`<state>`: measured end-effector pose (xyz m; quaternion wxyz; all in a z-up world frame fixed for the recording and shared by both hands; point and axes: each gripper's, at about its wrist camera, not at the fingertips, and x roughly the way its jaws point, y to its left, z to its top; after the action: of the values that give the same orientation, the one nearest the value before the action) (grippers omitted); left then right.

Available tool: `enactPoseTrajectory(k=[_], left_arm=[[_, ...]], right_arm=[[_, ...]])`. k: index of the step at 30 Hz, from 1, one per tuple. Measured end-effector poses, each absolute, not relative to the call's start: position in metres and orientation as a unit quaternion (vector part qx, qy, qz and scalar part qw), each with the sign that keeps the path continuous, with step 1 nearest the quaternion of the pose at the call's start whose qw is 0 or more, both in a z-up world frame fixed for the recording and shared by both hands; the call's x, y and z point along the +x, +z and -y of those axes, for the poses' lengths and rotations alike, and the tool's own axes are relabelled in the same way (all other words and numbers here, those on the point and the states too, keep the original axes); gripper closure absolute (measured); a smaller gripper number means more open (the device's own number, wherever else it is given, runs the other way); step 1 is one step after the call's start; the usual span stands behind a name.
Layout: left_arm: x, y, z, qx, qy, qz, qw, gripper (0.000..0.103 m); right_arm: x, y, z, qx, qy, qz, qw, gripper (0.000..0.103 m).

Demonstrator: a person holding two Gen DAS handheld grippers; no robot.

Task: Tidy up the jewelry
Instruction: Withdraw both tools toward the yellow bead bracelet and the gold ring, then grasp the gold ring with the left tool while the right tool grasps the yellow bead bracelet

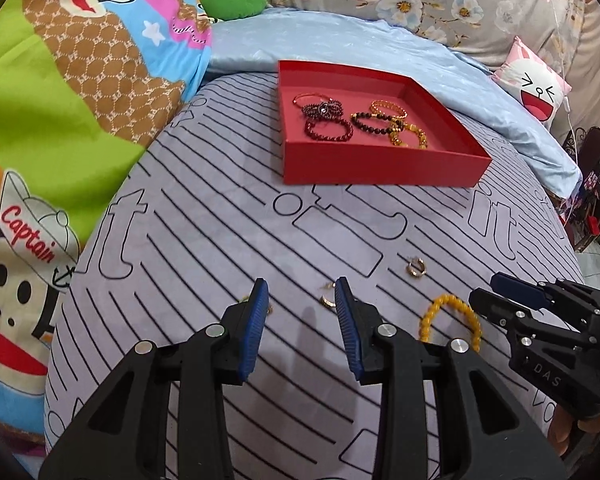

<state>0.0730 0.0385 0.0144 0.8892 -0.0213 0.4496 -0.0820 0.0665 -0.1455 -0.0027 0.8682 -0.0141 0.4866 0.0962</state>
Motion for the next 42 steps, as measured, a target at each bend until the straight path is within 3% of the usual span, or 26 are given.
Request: enactPoseTrajectory(k=[11, 25, 34, 37, 42], left_arm=[[0.054, 0.002, -0.069, -0.037, -0.052, -0.465, 0.883, 0.065], [0.076, -0.018, -0.062, -0.028, -0.045, -0.474, 0.879, 0.064], [0.084, -0.022, -0.055, -0.021, -0.049, -0.471, 0.881, 0.065], [0.086, -0.023, -0.053, -0.018, -0.05, -0.469, 0.882, 0.066], [0.087, -0.022, -0.051, -0.019, -0.06, -0.469, 0.881, 0.08]], right_arm=[[0.065, -0.016, 0.143, -0.014, 0.1, -0.496, 0.862, 0.072], [0.069, -0.022, 0.14, -0.028, 0.095, -0.494, 0.864, 0.095], [0.072, -0.022, 0.142, -0.022, 0.095, -0.496, 0.863, 0.096], [0.072, -0.021, 0.143, -0.019, 0.095, -0.496, 0.863, 0.096], [0.072, -0.021, 0.143, -0.017, 0.095, -0.497, 0.863, 0.096]])
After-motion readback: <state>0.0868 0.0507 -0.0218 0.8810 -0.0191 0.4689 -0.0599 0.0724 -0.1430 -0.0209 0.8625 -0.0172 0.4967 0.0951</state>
